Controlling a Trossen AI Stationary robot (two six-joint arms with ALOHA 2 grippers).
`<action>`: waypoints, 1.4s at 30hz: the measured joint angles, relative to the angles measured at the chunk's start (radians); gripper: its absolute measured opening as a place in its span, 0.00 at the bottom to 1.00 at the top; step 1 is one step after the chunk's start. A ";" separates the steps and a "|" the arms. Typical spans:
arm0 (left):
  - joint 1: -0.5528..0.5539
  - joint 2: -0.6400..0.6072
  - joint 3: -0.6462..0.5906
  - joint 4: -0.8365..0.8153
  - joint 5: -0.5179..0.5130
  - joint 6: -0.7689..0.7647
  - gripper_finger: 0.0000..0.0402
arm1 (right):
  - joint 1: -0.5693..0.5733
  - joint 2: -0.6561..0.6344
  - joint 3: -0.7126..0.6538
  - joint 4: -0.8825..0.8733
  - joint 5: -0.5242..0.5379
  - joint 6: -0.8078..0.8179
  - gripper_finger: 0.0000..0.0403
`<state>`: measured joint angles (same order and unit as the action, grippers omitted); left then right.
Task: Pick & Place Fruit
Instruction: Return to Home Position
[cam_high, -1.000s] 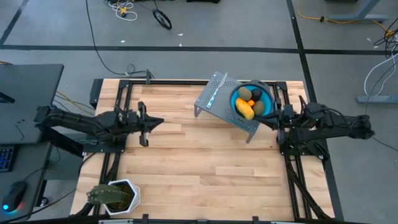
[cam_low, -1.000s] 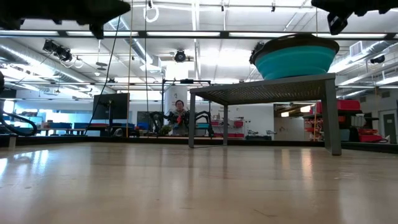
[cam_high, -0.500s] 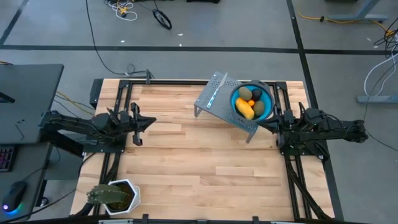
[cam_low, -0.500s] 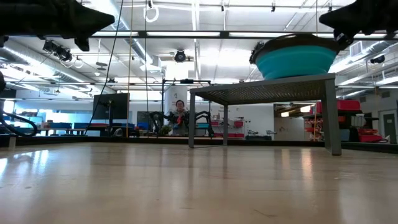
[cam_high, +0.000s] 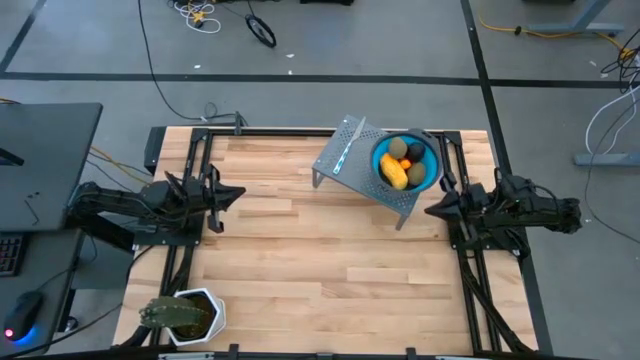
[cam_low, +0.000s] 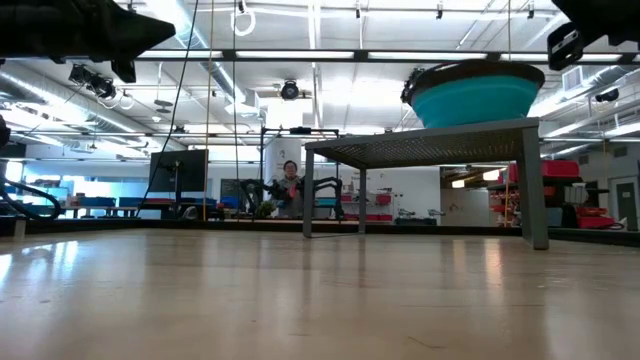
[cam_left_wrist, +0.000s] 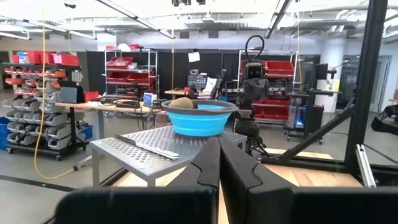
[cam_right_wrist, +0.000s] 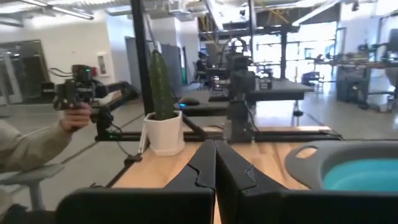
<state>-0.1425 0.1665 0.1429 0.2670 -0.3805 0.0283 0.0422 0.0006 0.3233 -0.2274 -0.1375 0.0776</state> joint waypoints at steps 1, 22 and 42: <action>0.000 0.000 0.000 -0.003 0.000 -0.006 0.01 | 0.000 0.002 0.001 0.000 -0.011 -0.003 0.00; 0.000 0.001 0.000 -0.080 -0.038 -0.029 0.01 | 0.000 -0.001 -0.011 -0.126 0.013 0.020 0.00; 0.000 0.001 0.000 -0.091 -0.022 -0.059 0.01 | 0.000 -0.001 -0.163 -0.011 0.102 0.021 0.00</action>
<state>-0.1425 0.1673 0.1429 0.1759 -0.4028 -0.0307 0.0418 -0.0002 0.1606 -0.2384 -0.0353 0.0991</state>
